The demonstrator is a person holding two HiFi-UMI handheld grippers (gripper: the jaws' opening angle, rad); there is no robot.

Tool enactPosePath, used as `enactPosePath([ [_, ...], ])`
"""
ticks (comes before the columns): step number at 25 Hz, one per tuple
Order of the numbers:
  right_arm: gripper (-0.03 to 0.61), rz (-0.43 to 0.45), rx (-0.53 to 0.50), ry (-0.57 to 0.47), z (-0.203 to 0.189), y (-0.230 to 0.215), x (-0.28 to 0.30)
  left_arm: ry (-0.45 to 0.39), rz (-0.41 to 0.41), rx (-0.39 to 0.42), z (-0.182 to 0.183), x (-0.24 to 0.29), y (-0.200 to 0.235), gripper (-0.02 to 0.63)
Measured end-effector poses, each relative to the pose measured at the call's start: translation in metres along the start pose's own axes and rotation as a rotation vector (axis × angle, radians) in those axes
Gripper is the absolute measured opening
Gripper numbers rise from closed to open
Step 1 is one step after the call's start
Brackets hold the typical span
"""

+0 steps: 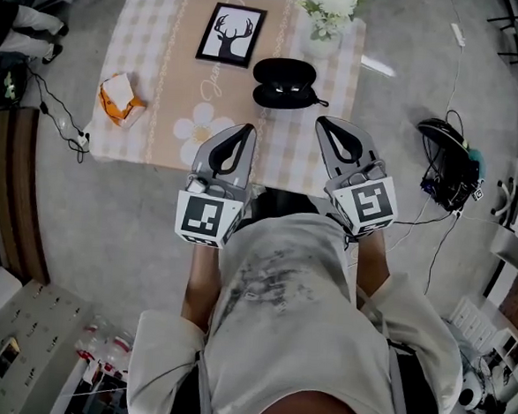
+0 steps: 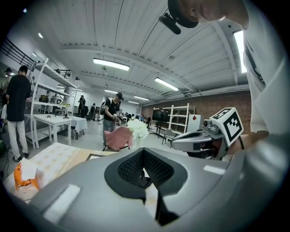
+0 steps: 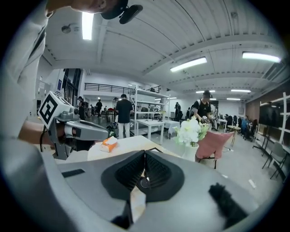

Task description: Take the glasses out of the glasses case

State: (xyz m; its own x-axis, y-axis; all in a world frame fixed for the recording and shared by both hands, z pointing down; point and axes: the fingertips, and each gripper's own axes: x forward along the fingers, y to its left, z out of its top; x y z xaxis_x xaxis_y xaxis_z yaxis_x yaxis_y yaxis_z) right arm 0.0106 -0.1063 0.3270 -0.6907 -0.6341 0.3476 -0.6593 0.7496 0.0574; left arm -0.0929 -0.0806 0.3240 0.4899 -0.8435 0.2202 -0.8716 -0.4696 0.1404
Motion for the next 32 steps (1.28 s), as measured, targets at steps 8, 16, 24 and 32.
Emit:
enactPosePath([
  [8, 0.018, 0.023, 0.014, 0.054, -0.024, -0.022, 0.029, 0.068, -0.001, -0.006, -0.027, 0.031, 0.013, 0.009],
  [16, 0.018, 0.029, 0.022, 0.094, -0.041, -0.035, 0.044, 0.095, -0.026, 0.002, -0.042, 0.052, 0.017, 0.009],
  [24, 0.018, 0.042, 0.006, 0.139, -0.057, -0.041, 0.059, 0.127, -0.039, -0.016, -0.058, 0.066, 0.02, 0.009],
  [32, 0.018, 0.067, -0.01, 0.174, -0.071, -0.043, 0.075, 0.157, -0.047, -0.024, -0.071, 0.078, 0.023, 0.009],
])
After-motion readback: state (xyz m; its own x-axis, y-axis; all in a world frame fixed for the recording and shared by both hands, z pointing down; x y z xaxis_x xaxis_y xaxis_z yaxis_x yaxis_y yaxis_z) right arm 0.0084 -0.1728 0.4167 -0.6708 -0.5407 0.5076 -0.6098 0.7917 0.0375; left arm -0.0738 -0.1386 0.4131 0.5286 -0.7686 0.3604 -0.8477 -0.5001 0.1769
